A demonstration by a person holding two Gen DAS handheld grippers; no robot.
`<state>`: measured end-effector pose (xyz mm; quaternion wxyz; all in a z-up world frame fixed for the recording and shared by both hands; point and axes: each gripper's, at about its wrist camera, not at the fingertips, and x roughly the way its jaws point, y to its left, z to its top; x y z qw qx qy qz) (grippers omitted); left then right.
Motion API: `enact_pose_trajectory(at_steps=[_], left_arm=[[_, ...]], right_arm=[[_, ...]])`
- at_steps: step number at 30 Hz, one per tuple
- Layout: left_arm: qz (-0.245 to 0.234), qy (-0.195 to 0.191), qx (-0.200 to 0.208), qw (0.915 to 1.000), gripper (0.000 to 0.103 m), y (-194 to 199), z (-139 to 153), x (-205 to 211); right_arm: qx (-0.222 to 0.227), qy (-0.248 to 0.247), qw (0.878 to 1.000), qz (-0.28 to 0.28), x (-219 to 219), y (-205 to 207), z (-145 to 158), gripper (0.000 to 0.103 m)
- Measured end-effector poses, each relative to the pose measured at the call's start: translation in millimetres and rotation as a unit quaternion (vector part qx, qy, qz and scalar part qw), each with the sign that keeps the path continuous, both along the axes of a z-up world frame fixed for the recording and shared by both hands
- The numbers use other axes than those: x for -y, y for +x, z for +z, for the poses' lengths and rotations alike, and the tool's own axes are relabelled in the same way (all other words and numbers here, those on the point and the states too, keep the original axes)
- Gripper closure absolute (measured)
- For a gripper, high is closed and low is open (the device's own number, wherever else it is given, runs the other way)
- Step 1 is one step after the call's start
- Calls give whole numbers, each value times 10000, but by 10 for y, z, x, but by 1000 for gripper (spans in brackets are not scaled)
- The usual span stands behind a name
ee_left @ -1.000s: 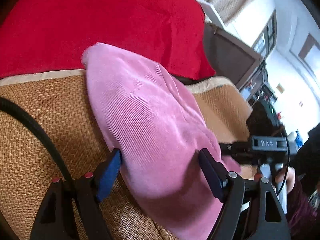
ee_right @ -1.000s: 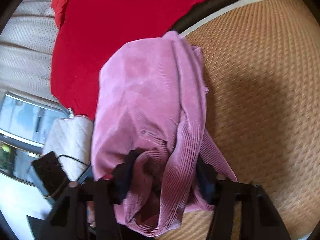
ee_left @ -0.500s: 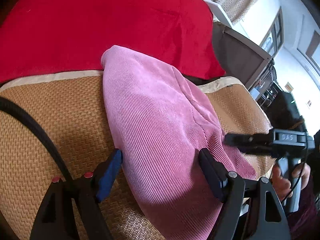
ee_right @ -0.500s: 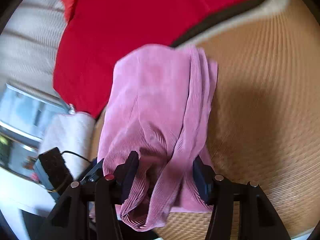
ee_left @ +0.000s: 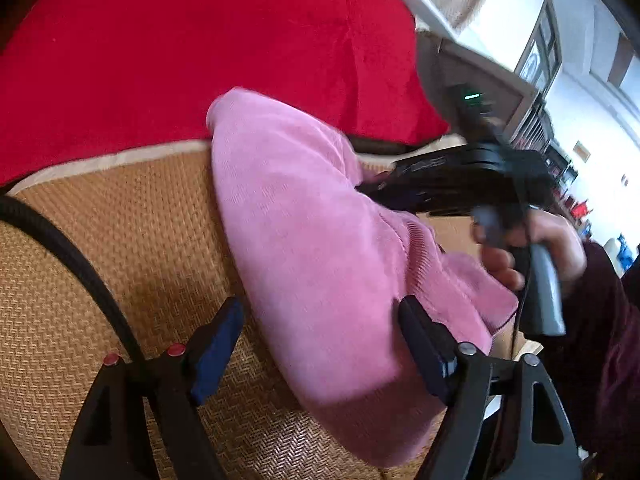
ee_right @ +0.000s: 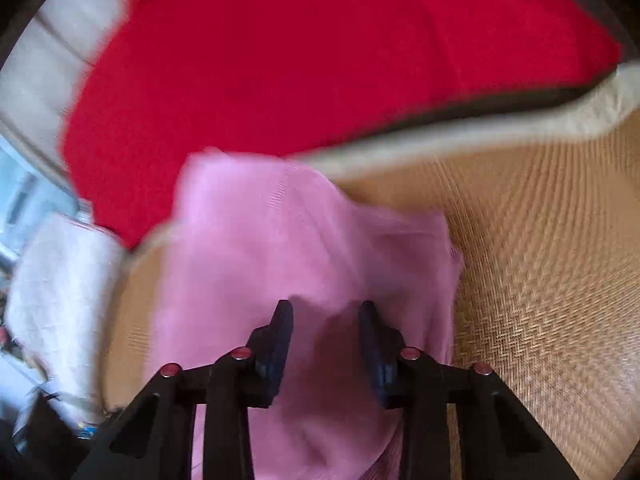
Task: Fold large clothes
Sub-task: 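Grasp the jacket's folded end with the right tool and lift it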
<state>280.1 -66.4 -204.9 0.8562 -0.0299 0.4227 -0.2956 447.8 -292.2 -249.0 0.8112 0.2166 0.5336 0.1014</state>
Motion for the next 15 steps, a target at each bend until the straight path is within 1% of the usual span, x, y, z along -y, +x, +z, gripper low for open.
enact_pose_trajectory(at_steps=[1, 3, 6, 7, 9, 11, 13, 15], left_arm=[[22, 109, 27, 9999, 17, -7, -40, 36], [8, 252, 138, 9996, 15, -23, -39, 78], [89, 220, 35, 9997, 15, -11, -30, 46], [121, 219, 22, 9997, 15, -11, -34, 50], [135, 287, 99, 9994, 15, -39, -34, 65], [145, 304, 128, 9994, 15, -51, -38, 80], [143, 266, 91, 9995, 15, -41, -47, 82], [144, 270, 92, 9995, 15, -46, -53, 117]], right_arm=[[116, 19, 9999, -62, 25, 19, 1, 81], [60, -37, 10000, -60, 11, 33, 50, 81], [62, -151, 9998, 74, -33, 41, 210, 81], [197, -80, 9997, 136, -52, 37, 319, 77], [491, 39, 9985, 238, -54, 25, 503, 77], [779, 252, 9959, 377, -149, 84, 685, 77], [790, 242, 9949, 573, -294, 186, 740, 77], [657, 130, 9951, 722, -430, 342, 654, 77]])
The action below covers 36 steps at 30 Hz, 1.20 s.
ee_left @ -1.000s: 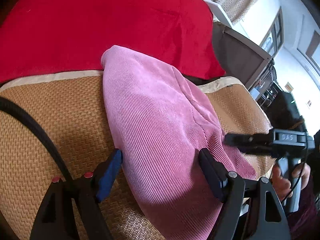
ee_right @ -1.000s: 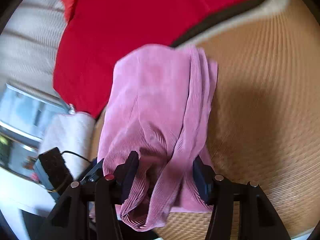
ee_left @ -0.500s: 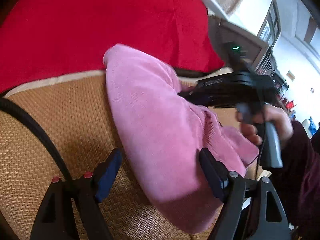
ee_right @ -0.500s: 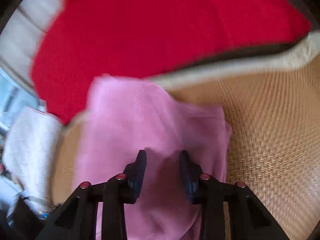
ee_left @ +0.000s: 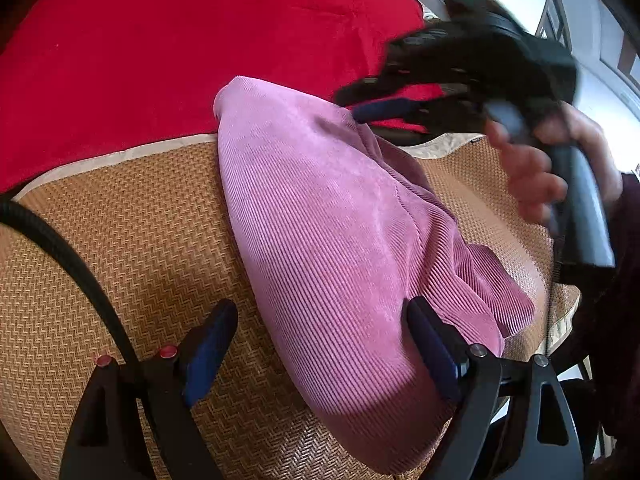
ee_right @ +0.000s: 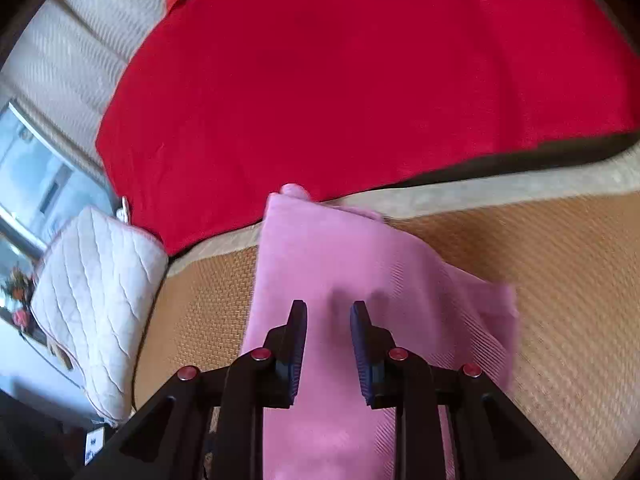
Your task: Fold large clothes
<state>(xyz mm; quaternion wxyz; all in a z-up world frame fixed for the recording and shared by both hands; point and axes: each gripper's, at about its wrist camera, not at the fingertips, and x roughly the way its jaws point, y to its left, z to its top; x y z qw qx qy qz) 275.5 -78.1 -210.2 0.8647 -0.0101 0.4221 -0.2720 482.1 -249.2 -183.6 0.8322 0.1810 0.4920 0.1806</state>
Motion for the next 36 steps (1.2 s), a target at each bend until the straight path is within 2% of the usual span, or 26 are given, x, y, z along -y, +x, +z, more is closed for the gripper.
enact_pose_trajectory(at_steps=[1, 3, 5, 7, 9, 11, 14, 15, 17, 20, 21, 24, 26, 27, 30, 33, 36], left_arm=[[-11, 29, 32, 10000, 15, 2, 7, 12], [-4, 75, 102, 9999, 15, -10, 17, 38], [70, 70, 83, 9999, 15, 6, 16, 39], [16, -24, -42, 10000, 15, 21, 32, 30], [6, -22, -24, 10000, 15, 22, 74, 20], [45, 22, 217, 9998, 16, -24, 188, -10], [171, -118, 721, 9972, 16, -143, 405, -153], [218, -134, 752, 9968, 16, -163, 433, -194], [281, -147, 716, 9969, 16, -179, 443, -259], [251, 180, 552, 9980, 16, -182, 346, -211], [222, 285, 523, 9980, 16, -198, 306, -171], [156, 597, 534, 9967, 15, -190, 187, -29], [114, 589, 431, 9973, 15, -171, 131, 29], [117, 591, 423, 9973, 15, -175, 124, 61], [142, 746, 597, 9953, 15, -177, 193, 80], [195, 501, 467, 9975, 16, -153, 255, -8], [224, 354, 543, 9976, 16, -198, 336, -134]], right_arm=[[-180, -115, 9998, 27, -154, 93, -95, 77], [-593, -401, 9974, 11, -177, 281, -434, 78], [-684, -241, 9974, 33, -166, 348, -576, 78], [-599, -138, 9981, -105, -103, 289, -484, 78], [-358, -378, 9986, -8, -109, 126, -306, 79], [-224, -582, 9980, 81, -110, -80, -139, 78], [58, -731, 9970, 251, -48, -545, 110, 78], [108, -781, 9965, 279, -32, -725, 171, 78], [181, -791, 9963, 291, 15, -995, 243, 78], [265, -803, 9960, 297, 63, -1367, 250, 78], [248, -793, 9961, 293, 78, -1415, 211, 78], [-75, -849, 9961, 230, 83, -1444, -200, 78], [-178, -881, 9959, 127, 90, -1402, -475, 78], [-146, -832, 9964, 58, 107, -1414, -501, 78], [-149, -848, 9963, 10, 135, -1480, -331, 78], [47, -795, 9968, -5, 191, -1589, -66, 78], [321, -633, 9974, 85, 198, -1750, 156, 78]])
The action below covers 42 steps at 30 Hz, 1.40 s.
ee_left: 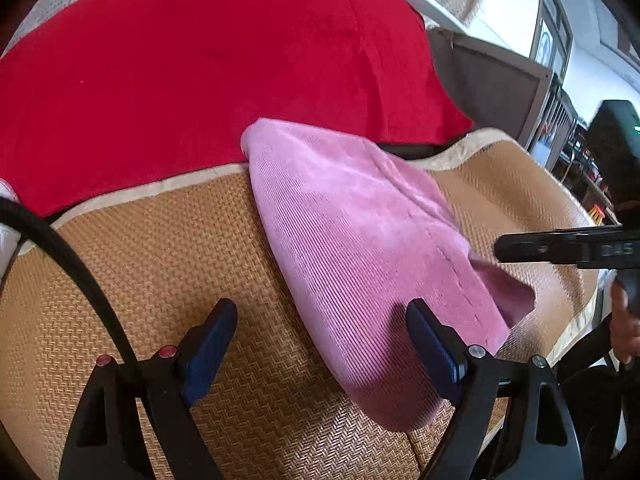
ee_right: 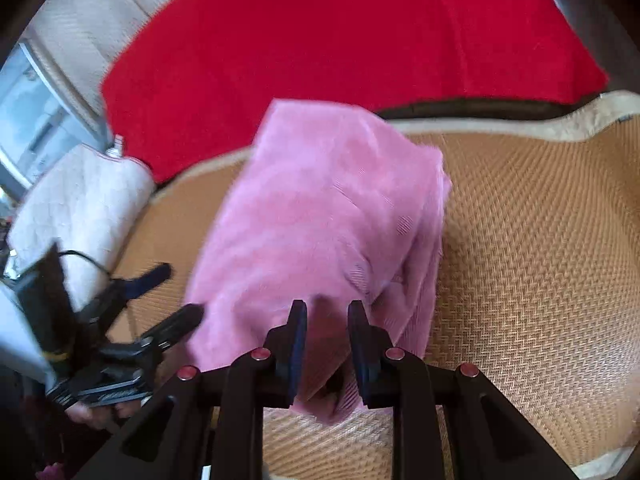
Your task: Fold large clothes
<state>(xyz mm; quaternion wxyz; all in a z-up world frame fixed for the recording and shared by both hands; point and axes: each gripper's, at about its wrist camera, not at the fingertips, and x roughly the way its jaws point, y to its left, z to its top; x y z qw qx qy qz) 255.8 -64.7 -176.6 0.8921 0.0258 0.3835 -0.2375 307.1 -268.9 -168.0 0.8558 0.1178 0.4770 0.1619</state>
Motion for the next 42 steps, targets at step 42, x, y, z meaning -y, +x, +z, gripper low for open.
enact_pose_trajectory(at_steps=[42], left_arm=[[248, 784, 362, 9960, 15, 26, -73, 222]], right_arm=[[230, 733, 9956, -536, 627, 357, -419, 40]])
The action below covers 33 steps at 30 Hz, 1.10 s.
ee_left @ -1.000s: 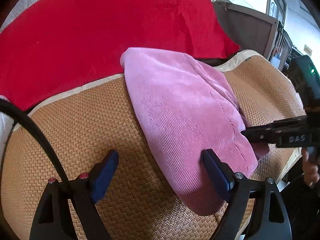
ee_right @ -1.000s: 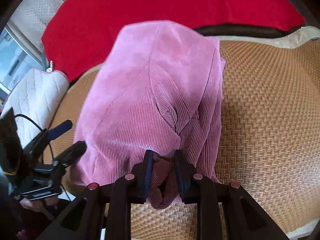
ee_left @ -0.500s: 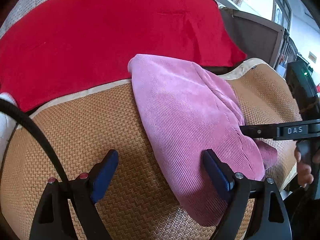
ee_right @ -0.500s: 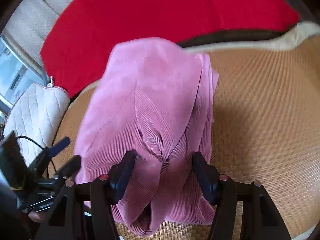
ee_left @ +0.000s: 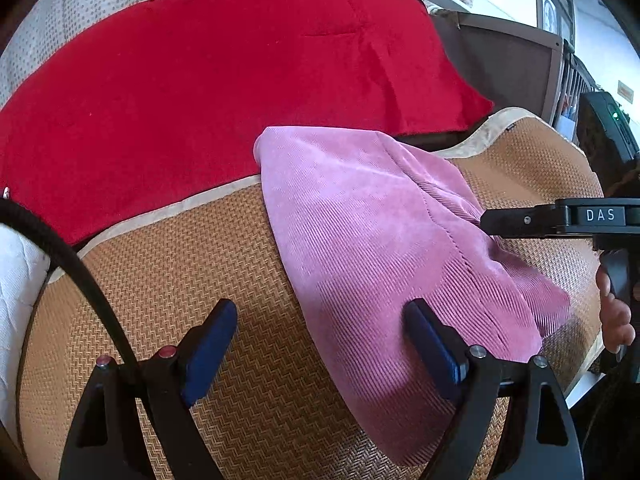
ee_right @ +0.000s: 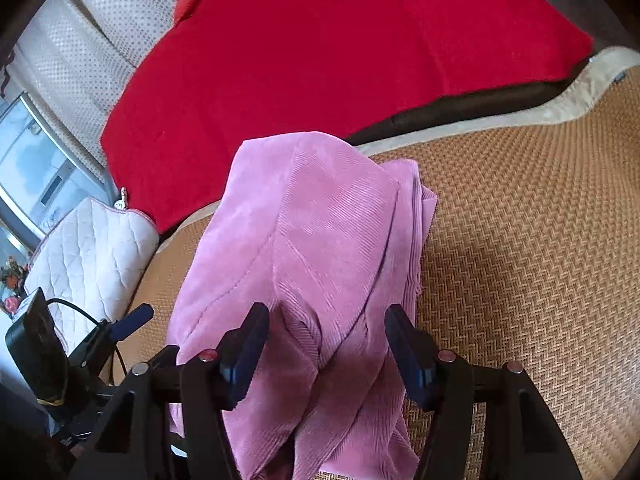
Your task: Fold large clothes
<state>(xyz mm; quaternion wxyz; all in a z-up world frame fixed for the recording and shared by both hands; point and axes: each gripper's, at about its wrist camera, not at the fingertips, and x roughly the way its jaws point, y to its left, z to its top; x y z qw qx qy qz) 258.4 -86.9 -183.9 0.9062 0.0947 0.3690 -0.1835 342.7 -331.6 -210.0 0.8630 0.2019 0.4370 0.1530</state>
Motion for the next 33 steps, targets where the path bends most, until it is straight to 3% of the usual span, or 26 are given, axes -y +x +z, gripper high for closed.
enact_pose_trajectory(at_steps=[8, 14, 17, 22, 25, 28, 31, 33], left_arm=[[-4, 9, 26, 10000, 15, 11, -9, 22], [-4, -62, 12, 10000, 15, 12, 1, 18], [11, -250, 26, 9997, 15, 31, 46, -16], [313, -591, 325, 9972, 15, 53, 193, -110], [474, -345, 463, 9972, 15, 98, 170, -48], [452, -157, 350, 9982, 15, 172, 74, 48], [446, -8, 212, 9988, 15, 243, -44, 124], [435, -107, 110, 9989, 15, 281, -82, 121]], right_arm=[[24, 158, 9998, -128, 119, -69, -25, 40], [289, 198, 9993, -105, 122, -139, 77, 40], [324, 203, 9992, -146, 110, -136, 94, 44], [344, 114, 9993, -78, -21, -7, 135, 61], [397, 174, 9991, -44, -116, 84, 173, 62], [371, 263, 9990, -48, -162, 178, 162, 62], [71, 411, 9991, -29, -194, 330, 11, 62], [-208, 390, 9990, 42, -220, 421, -128, 62]])
